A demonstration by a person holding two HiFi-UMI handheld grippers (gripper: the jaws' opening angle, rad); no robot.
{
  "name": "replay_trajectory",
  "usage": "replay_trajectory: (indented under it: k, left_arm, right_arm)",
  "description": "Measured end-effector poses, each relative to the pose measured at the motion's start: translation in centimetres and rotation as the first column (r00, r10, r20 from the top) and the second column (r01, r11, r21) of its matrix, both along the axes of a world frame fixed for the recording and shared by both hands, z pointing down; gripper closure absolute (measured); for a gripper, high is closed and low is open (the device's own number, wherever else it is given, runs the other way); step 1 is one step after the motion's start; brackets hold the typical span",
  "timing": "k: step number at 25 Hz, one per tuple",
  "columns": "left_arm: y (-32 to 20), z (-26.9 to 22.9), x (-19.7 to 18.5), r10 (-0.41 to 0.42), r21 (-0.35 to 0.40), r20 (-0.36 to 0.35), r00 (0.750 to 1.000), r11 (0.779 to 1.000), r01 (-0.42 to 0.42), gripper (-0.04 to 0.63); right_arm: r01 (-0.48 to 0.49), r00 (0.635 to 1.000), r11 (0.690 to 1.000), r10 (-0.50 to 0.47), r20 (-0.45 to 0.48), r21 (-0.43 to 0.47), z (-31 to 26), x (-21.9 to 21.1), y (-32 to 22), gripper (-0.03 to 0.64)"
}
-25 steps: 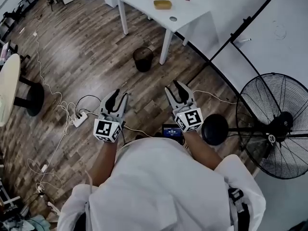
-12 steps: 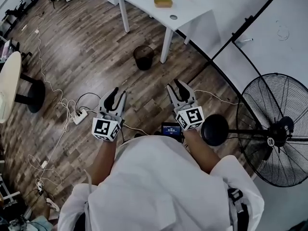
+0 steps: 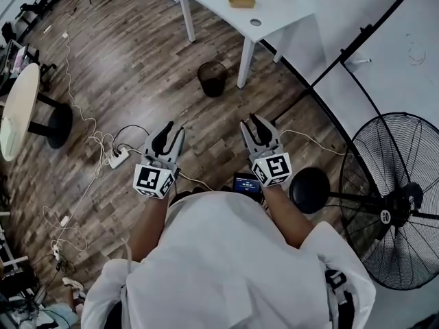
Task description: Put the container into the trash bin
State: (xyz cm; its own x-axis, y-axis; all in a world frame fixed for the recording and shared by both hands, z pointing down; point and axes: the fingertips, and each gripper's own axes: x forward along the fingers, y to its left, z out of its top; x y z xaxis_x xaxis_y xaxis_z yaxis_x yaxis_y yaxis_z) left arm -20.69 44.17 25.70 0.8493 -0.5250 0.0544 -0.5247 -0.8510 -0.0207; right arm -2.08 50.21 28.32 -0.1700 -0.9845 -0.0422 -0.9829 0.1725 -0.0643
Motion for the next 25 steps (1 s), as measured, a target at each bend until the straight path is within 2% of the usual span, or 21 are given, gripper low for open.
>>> replay_trajectory:
  k: [8, 13, 19, 25]
  left_arm:
    - [1.1, 2.1, 0.6, -0.033, -0.046, 0.017, 0.999, 0.998, 0.034, 0.465]
    - [-0.3, 2.6, 0.6, -0.048, -0.053, 0.007, 0.999, 0.997, 0.048, 0.465]
    - [-5.6, 4.0, 2.2, -0.048, -0.065, -0.014, 0.999, 0.997, 0.047, 0.465]
    - [-14.6, 4.4, 5.0, -0.033, -0.084, -0.033, 0.999, 0.996, 0.03, 0.465]
  right_arm:
    - [0.017, 0.999, 1.0, -0.016, 0.045, -0.016, 2.0, 1.6, 0.2, 0.471]
    - [0.031, 0.998, 0.999, -0.03, 0.059, -0.016, 2.5, 1.5, -1.2, 0.471]
    - [0.022, 0.998, 0.999, -0.019, 0.054, -0.04, 3.8, 3.4, -5.8, 0.472]
    - [0.015, 0.999, 0.998, -0.013, 0.036, -0.068, 3.8, 6.0, -14.1, 0.476]
